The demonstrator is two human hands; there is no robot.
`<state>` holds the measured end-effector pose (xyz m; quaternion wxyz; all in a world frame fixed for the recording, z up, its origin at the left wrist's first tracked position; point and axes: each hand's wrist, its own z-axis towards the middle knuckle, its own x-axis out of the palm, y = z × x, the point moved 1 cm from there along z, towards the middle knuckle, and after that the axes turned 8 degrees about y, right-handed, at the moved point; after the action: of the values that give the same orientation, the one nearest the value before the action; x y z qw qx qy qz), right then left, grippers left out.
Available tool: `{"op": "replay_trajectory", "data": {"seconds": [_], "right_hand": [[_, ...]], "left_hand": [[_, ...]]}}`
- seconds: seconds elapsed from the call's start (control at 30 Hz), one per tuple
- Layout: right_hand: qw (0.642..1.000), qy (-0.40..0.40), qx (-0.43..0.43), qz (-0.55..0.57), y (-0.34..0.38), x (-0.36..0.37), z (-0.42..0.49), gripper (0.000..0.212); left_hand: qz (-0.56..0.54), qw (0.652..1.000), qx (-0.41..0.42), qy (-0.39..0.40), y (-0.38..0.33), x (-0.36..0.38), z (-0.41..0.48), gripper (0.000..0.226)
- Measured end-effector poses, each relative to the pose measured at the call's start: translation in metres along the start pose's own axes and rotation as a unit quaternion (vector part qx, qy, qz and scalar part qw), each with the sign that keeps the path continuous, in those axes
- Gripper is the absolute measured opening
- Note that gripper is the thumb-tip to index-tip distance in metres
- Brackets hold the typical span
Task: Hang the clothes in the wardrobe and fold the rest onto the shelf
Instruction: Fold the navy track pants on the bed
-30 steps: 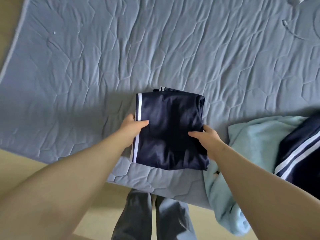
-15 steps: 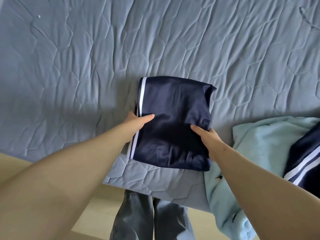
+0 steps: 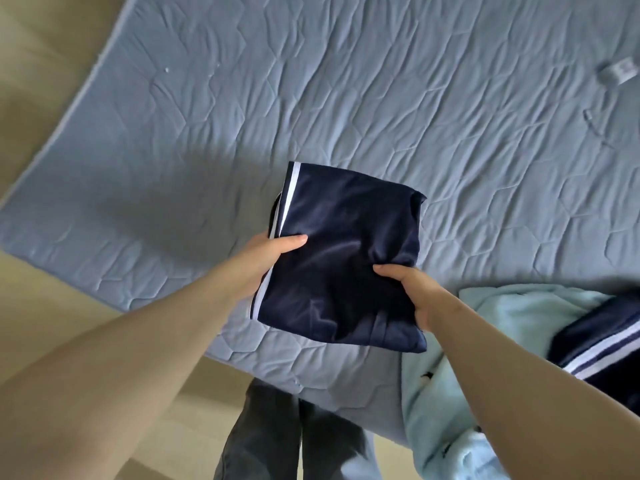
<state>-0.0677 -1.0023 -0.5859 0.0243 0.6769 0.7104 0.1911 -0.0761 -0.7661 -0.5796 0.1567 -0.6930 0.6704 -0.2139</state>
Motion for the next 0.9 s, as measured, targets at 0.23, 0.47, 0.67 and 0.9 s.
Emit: {"op": "replay_trajectory", "data": {"seconds": [0.23,0.47,0.67,0.9], "right_hand": [[0.992,0.051,-0.068,-0.092,0.067,0.06,-0.092,0.023],[0.958,0.101,-0.176,-0.202,0.145,0.183,-0.209,0.024],[0.91,0.141,-0.258,-0.293,0.172,0.326,-0.277,0.026],[0.847,0.203,-0.323,-0.371,0.164,0.543,-0.332,0.023]], "left_hand": [[-0.079,0.991,0.093,-0.046,-0.057,-0.02,-0.119,0.029],[-0.165,0.961,0.188,-0.119,-0.114,-0.08,-0.263,0.041],[-0.207,0.926,0.255,-0.186,-0.136,-0.172,-0.379,0.026],[-0.244,0.874,0.31,-0.282,-0.128,-0.333,-0.51,0.032]]}}
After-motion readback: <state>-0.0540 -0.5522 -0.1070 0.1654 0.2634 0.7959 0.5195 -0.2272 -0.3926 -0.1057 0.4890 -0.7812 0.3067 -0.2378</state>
